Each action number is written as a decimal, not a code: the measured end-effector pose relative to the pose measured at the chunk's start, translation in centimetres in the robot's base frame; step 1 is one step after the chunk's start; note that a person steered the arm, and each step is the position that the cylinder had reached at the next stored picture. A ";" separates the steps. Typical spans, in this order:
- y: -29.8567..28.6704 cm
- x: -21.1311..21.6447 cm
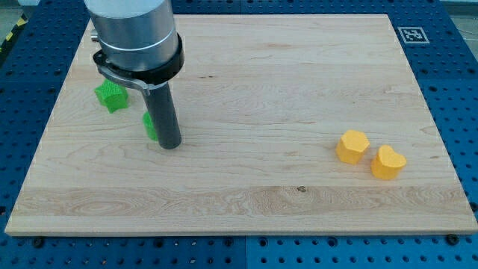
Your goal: Push the green circle into the green star
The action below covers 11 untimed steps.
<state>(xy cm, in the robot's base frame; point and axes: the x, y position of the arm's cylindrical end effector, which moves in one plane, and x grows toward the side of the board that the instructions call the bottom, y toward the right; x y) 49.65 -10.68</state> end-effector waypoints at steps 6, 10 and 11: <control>-3.6 -3.6; 0.4 -0.1; 0.7 0.0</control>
